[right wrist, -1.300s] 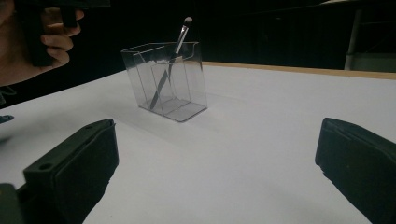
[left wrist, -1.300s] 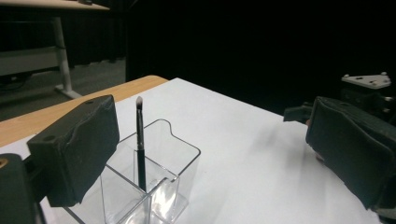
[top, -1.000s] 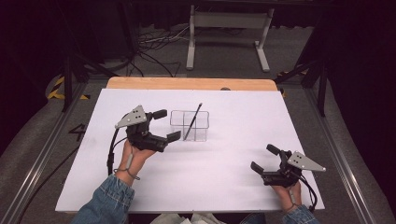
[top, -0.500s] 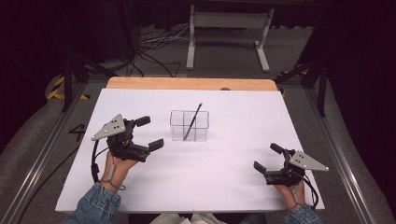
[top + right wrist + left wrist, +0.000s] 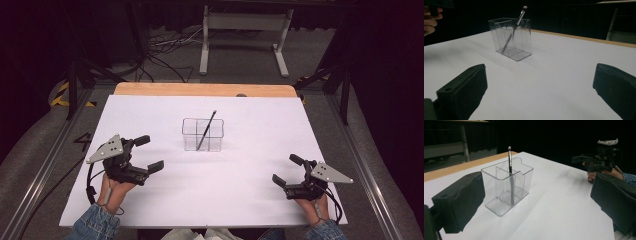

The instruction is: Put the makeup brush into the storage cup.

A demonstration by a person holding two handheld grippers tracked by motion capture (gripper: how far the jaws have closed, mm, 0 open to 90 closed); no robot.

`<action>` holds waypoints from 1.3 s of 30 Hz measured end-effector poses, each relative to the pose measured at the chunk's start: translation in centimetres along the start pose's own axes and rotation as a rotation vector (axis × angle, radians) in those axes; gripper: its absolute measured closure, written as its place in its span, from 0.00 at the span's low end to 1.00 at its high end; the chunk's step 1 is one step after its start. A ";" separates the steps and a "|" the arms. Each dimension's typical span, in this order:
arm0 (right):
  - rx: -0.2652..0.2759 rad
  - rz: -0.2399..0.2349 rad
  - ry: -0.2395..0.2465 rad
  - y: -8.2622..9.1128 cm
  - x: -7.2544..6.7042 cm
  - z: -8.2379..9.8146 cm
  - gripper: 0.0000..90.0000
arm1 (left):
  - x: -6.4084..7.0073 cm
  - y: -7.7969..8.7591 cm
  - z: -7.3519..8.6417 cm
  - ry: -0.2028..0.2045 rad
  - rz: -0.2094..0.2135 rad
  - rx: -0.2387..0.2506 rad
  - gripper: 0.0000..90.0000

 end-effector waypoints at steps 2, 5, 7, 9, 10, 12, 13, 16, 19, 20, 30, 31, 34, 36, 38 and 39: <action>0.002 -0.003 0.000 0.0 -0.1 0.0 0.00 | -0.2 0.6 0.6 0.013 -0.012 -0.005 0.00; -0.001 -0.008 0.000 0.0 -0.1 0.0 0.00 | -0.4 1.3 1.4 0.028 -0.024 0.001 0.00; -0.004 -0.010 0.000 -0.1 -0.2 0.1 0.00 | -0.5 1.7 2.0 0.036 -0.032 -0.006 0.00; -0.006 -0.015 0.002 -0.1 -0.3 0.1 0.00 | -0.5 2.0 2.7 0.047 -0.043 0.000 0.00; -0.007 -0.015 0.002 -0.1 -0.3 0.1 0.00 | -0.5 2.0 2.7 0.047 -0.043 0.000 0.00; -0.009 -0.020 0.008 -0.1 -0.4 0.1 0.00 | -0.6 2.4 3.6 0.050 -0.056 -0.001 0.00; -0.009 -0.023 0.008 -0.2 -0.5 0.1 0.00 | -0.6 2.5 3.8 0.054 -0.055 -0.004 0.00; -0.011 -0.029 0.012 -0.2 -0.6 0.2 0.00 | -0.6 2.9 4.3 0.064 -0.053 -0.002 0.00; -0.012 -0.034 0.016 -0.2 -0.7 0.2 0.00 | -0.8 3.7 5.0 0.057 -0.066 0.004 0.00; -0.014 -0.035 0.018 -0.2 -0.7 0.2 0.00 | -0.9 3.9 5.1 0.061 -0.069 0.006 0.00; -0.023 -0.040 0.019 -0.4 -0.9 0.4 0.00 | -1.4 5.3 6.7 0.031 -0.112 0.017 0.00; -0.025 -0.040 0.018 -0.4 -0.9 0.4 0.00 | -1.5 5.5 6.9 0.024 -0.121 0.020 0.00; -0.031 -0.043 0.019 -0.4 -1.0 0.5 0.00 | -1.7 5.9 7.4 -0.002 -0.136 0.042 0.00; -0.031 -0.043 0.023 -0.5 -1.0 0.6 0.00 | -1.8 6.0 7.6 -0.021 -0.138 0.043 0.00; -0.035 -0.040 0.023 -0.5 -1.0 0.6 0.00 | -1.9 6.1 7.8 -0.045 -0.155 0.026 0.00; -0.039 -0.039 0.026 -0.5 -1.0 0.7 0.00 | -1.8 6.0 7.9 -0.040 -0.157 0.026 0.00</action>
Point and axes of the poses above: each handheld gripper's, and its own axes: y roughly backward along the jaws, z roughly out of its underside, x roughly to its right, the point moved 8 cm from there along -y, roughly forward along the jaws, and after that the axes turned 9 degrees about z, right-handed, at the moved point
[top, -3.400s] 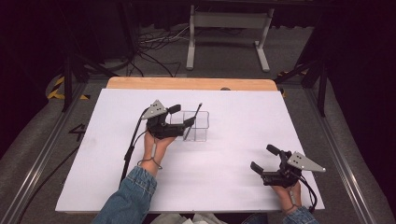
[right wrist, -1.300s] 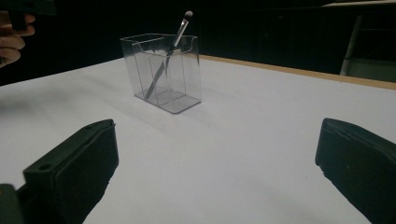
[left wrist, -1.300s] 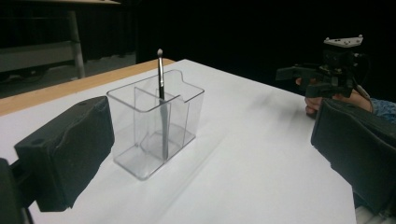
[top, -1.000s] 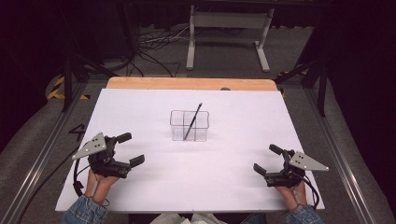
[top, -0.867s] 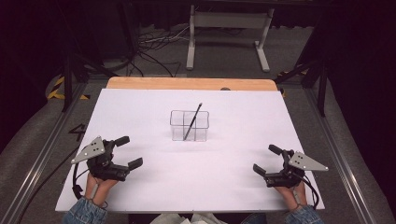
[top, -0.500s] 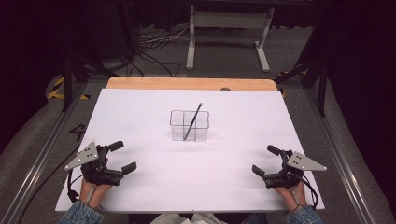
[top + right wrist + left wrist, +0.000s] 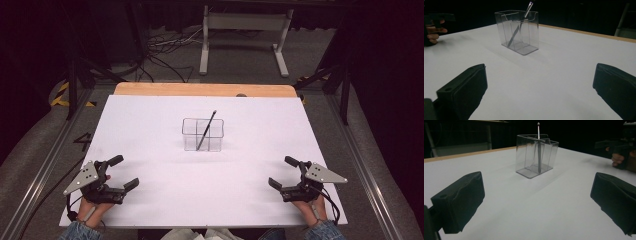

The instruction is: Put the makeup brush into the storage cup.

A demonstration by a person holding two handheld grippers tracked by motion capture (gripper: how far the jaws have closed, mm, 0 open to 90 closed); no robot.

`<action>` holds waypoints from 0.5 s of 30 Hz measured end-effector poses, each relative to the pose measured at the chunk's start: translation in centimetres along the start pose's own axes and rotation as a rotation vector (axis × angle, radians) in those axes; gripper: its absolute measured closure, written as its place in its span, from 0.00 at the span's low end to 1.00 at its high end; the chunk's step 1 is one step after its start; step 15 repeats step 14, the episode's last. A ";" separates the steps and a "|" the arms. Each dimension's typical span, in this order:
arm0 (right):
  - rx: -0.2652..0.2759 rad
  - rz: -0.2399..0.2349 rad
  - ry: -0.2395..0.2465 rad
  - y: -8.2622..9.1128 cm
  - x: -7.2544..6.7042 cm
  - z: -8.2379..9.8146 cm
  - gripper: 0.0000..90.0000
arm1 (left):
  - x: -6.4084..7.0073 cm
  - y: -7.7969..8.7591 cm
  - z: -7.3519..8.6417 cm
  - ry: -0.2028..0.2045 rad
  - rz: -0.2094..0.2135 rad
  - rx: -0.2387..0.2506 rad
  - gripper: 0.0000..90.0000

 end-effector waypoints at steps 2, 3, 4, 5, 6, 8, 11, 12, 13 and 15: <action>-0.004 0.000 0.009 -0.1 -0.1 0.1 0.00 | 0.1 -0.2 0.2 -0.006 0.001 -0.021 0.00; -0.007 0.000 0.011 -0.1 -0.1 0.2 0.00 | 0.1 -0.4 0.3 -0.008 0.004 -0.029 0.00; -0.008 0.002 0.015 -0.1 -0.1 0.2 0.00 | 0.2 -0.5 0.4 -0.001 0.007 -0.040 0.00; -0.010 0.004 0.017 -0.2 -0.1 0.3 0.00 | 0.2 -0.5 0.6 0.012 0.010 -0.050 0.00; -0.010 0.004 0.021 -0.2 -0.2 0.3 0.00 | 0.2 -0.6 0.6 0.019 0.011 -0.054 0.00; -0.008 0.004 0.029 -0.2 -0.2 0.3 0.00 | 0.1 -0.5 0.6 0.019 0.005 -0.055 0.00; -0.009 0.006 0.029 -0.2 -0.3 0.3 0.00 | 0.1 -0.6 0.7 0.030 0.009 -0.057 0.00; -0.008 0.007 0.029 -0.2 -0.3 0.3 0.00 | 0.1 -0.6 0.7 0.029 0.010 -0.061 0.00; -0.008 0.007 0.030 -0.2 -0.3 0.3 0.00 | 0.2 -0.6 0.8 0.036 0.014 -0.061 0.00; -0.005 0.007 0.031 -0.2 -0.3 0.3 0.00 | 0.2 -0.6 0.8 0.036 0.014 -0.061 0.00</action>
Point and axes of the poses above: each handheld gripper's, and its own axes: y roughly backward along the jaws, z roughly out of its underside, x roughly to its right, the point moved 8 cm from there along -y, roughly forward along the jaws, and after that the axes turned 9 degrees about z, right-handed, at the moved point
